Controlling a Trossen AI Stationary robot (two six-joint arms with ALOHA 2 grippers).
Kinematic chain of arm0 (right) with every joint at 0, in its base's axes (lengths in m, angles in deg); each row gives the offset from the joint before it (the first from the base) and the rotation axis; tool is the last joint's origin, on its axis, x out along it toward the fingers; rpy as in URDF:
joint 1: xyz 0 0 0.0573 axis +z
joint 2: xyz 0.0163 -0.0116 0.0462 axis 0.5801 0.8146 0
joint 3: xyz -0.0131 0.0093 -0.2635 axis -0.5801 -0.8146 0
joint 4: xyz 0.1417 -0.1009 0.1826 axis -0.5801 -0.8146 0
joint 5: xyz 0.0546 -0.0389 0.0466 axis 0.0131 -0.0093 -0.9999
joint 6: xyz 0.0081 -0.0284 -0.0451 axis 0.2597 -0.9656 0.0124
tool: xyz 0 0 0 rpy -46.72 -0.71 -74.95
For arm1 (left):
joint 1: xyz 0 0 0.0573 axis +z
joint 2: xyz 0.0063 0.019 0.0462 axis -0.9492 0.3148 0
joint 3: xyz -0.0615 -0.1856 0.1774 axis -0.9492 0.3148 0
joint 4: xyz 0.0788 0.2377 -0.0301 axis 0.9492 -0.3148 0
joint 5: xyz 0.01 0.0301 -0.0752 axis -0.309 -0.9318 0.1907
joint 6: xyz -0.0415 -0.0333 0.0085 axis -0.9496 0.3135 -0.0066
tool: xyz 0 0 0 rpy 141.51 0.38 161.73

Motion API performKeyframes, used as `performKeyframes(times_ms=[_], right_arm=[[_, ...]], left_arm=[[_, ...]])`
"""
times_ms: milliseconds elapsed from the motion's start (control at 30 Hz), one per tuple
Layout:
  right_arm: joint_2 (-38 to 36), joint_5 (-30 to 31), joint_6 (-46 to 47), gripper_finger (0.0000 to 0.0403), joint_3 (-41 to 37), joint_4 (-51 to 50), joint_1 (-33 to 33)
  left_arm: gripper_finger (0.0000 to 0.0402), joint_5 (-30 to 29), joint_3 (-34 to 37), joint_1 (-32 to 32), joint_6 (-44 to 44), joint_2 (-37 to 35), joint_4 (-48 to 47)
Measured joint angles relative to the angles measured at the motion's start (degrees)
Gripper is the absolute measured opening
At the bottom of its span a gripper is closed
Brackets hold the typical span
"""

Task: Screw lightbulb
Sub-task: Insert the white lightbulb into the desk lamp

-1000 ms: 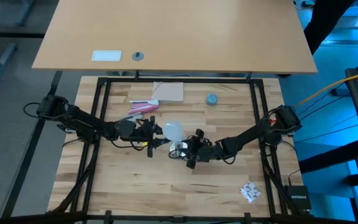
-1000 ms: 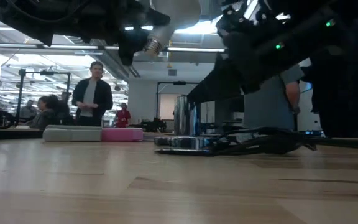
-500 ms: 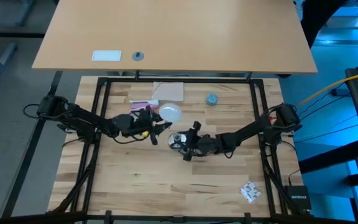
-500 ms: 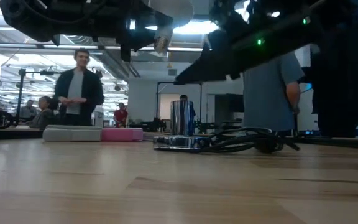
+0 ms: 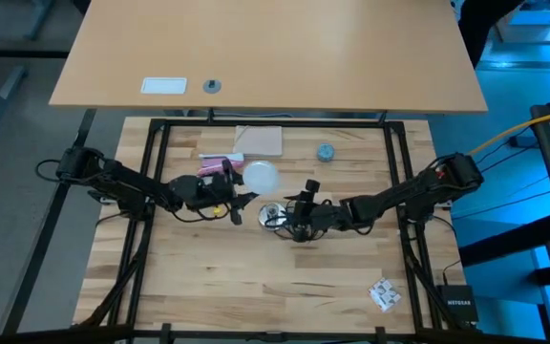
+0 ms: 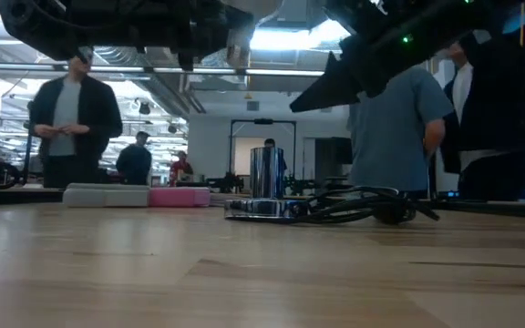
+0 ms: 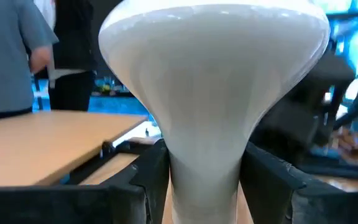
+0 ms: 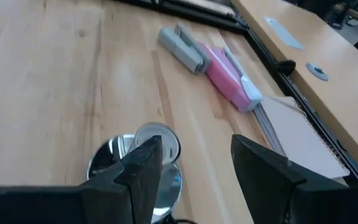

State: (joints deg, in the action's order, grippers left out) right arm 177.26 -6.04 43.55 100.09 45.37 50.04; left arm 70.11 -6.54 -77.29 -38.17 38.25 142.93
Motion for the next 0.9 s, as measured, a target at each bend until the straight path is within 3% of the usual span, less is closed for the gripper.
performKeyframes(times_ms=[133,300,433,533,700,900], right_arm=[[0.0,0.0,0.5,0.0198,0.0,-2.8,0.0],[0.0,0.0,0.7,0.0198,0.0,-3.3,0.0],[0.0,0.0,0.9,0.0198,0.0,-3.2,0.0],[0.0,0.0,0.9,0.0198,0.0,-3.1,0.0],[0.0,0.0,1.6,0.0198,0.0,-3.0,0.0],[0.0,0.0,2.1,0.0198,0.0,-2.9,0.0]], left_arm=[[0.0155,0.0,0.0,0.0,1.4,-4.2,-2.4],[0.0155,0.0,0.0,0.0,1.0,-13.3,-18.9],[0.0155,0.0,0.0,0.0,-6.3,-19.2,-34.8],[0.0155,0.0,0.2,0.0,-12.2,-19.8,-41.2],[0.0155,0.0,4.6,0.0,-16.8,-15.4,-35.3],[0.0155,0.0,8.2,0.5,-17.3,-4.9,-13.2]])
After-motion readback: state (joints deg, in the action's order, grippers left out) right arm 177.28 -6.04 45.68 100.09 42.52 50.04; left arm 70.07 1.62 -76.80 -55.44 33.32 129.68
